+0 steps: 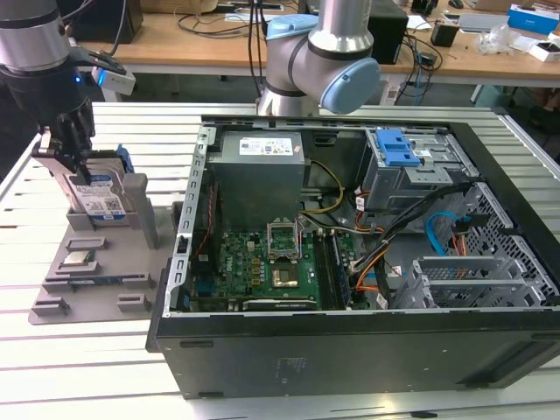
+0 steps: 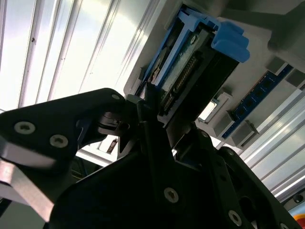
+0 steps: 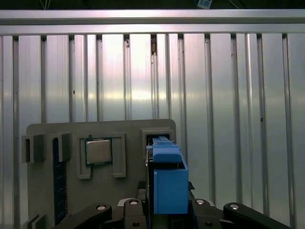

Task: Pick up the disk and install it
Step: 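Pick up the disk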

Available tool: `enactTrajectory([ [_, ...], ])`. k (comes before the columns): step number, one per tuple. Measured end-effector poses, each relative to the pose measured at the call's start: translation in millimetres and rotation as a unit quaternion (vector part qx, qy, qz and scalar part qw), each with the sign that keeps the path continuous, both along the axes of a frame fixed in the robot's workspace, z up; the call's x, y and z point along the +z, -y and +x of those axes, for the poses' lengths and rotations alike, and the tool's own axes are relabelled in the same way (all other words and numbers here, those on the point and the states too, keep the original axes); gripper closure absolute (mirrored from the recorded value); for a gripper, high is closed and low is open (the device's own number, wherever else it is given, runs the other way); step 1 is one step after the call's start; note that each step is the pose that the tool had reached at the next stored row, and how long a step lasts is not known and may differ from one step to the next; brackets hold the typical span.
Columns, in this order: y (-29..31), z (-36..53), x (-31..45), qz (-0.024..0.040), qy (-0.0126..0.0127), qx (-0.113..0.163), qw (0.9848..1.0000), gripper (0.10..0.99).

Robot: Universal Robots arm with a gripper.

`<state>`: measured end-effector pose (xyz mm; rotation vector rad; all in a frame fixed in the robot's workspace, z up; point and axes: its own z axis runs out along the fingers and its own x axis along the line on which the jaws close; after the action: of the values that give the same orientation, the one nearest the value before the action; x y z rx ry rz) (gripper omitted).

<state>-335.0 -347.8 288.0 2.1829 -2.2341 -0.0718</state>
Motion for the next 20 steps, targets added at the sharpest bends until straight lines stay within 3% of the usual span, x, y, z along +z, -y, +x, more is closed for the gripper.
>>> enactTrajectory([
  [7, 0.0, 0.0, 0.3, 0.0001, 0.0002, 0.000, 1.0000, 0.722],
  [20, -0.1, 0.0, 15.3, 0.0000, 0.0000, 0.000, 1.0000, 0.722],
])
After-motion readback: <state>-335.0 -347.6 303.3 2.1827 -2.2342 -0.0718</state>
